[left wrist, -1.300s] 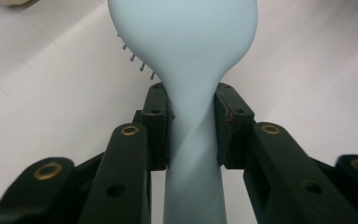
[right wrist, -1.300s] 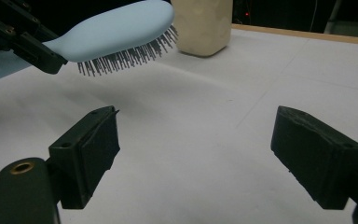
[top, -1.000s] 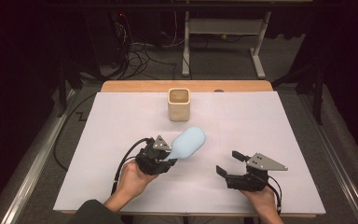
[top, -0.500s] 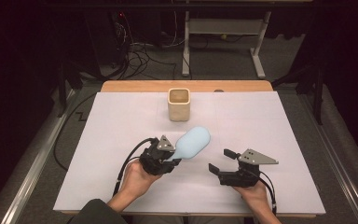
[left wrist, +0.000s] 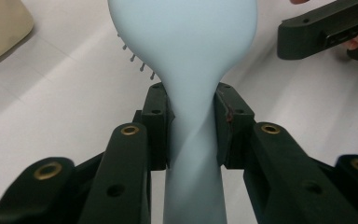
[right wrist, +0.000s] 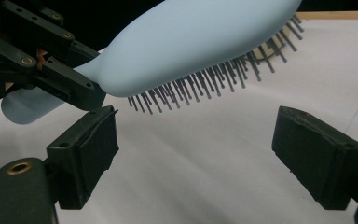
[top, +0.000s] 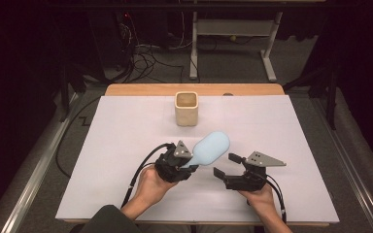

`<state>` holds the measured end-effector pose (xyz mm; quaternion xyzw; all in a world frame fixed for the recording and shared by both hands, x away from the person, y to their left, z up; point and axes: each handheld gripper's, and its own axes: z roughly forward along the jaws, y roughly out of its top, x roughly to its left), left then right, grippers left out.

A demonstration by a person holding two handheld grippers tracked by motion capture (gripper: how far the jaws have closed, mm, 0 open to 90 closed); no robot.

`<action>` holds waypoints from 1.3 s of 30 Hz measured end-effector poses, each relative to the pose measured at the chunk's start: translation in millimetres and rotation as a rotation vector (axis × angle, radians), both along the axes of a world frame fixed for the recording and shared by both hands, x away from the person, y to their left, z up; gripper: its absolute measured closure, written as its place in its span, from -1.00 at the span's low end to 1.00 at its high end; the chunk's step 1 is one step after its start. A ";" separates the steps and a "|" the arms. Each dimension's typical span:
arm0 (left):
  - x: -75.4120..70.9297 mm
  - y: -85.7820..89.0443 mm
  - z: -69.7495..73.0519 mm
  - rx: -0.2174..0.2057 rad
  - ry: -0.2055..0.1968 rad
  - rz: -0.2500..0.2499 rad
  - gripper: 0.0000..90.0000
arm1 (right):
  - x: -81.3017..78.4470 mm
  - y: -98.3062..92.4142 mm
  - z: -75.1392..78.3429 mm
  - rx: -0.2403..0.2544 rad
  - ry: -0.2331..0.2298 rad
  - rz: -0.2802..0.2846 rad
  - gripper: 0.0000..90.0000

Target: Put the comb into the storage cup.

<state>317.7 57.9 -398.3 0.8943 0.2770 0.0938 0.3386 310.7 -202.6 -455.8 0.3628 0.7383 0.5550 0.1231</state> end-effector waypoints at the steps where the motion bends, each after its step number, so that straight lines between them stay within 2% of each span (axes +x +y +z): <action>1: 0.0 -1.2 -0.1 -0.002 0.000 -0.001 0.55 | 0.7 0.4 -0.3 0.003 0.005 0.001 -0.67; 10: -0.9 -8.3 -0.5 -0.008 -0.002 -0.013 0.55 | 5.1 2.8 -1.5 0.027 0.042 0.018 -0.67; 21: -1.9 -14.1 -3.0 -0.006 -0.003 -0.033 0.55 | 8.7 7.5 1.2 0.083 0.066 0.037 -0.68; 33: -5.4 -21.2 -3.6 -0.027 -0.017 -0.054 0.54 | 13.8 11.1 2.2 0.137 0.109 0.041 -0.72; 39: -4.6 -24.3 -4.7 -0.017 -0.015 -0.063 0.54 | 15.7 12.8 3.0 0.145 0.120 0.036 -0.75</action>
